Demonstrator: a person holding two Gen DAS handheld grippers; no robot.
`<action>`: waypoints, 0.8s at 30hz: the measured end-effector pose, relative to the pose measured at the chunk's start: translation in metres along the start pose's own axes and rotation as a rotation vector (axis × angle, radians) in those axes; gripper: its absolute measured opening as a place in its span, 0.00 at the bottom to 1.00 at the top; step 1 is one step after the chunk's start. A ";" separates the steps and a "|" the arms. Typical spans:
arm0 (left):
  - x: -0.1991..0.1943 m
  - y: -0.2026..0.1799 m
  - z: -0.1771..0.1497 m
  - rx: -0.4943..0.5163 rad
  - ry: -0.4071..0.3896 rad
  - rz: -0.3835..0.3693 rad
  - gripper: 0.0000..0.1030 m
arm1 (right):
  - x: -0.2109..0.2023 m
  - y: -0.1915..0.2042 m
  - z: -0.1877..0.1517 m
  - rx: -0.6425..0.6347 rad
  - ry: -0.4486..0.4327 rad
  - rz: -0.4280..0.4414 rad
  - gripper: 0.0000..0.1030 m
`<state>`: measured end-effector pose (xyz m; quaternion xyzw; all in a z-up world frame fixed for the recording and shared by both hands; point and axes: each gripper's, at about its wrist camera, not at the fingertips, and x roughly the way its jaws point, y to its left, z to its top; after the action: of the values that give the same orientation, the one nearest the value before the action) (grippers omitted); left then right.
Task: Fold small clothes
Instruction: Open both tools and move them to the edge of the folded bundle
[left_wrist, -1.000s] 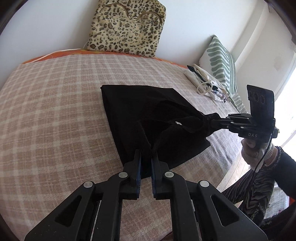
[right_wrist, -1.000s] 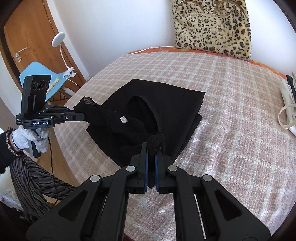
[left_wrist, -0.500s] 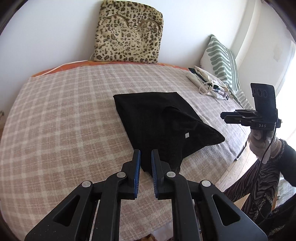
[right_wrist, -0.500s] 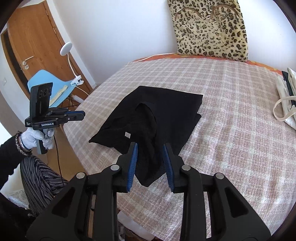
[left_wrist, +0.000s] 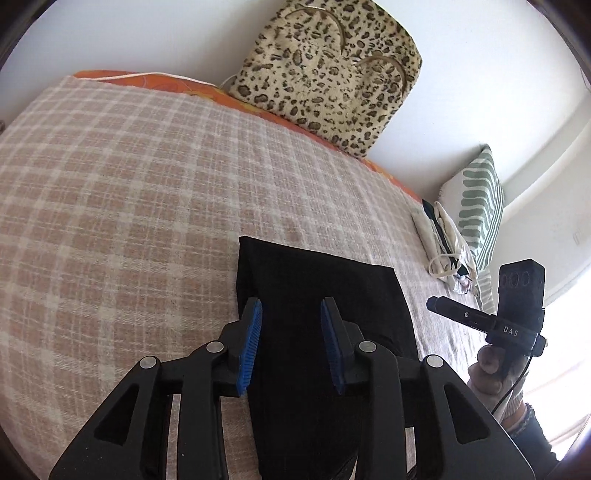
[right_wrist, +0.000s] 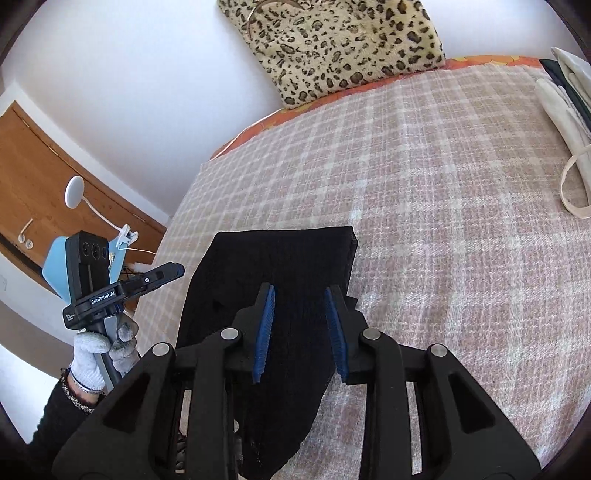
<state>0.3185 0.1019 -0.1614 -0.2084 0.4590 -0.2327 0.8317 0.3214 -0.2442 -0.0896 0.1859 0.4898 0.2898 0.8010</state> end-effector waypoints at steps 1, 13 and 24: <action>0.002 0.002 0.003 -0.010 0.004 -0.006 0.31 | 0.006 -0.001 0.004 0.007 0.006 -0.011 0.29; 0.021 0.016 0.011 -0.066 0.051 -0.037 0.35 | 0.044 -0.013 0.019 0.077 0.069 -0.005 0.29; 0.030 0.011 0.010 -0.041 0.067 -0.083 0.20 | 0.044 -0.023 0.016 0.114 0.079 0.040 0.29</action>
<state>0.3434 0.0949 -0.1824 -0.2363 0.4822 -0.2642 0.8012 0.3582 -0.2332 -0.1254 0.2295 0.5328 0.2844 0.7632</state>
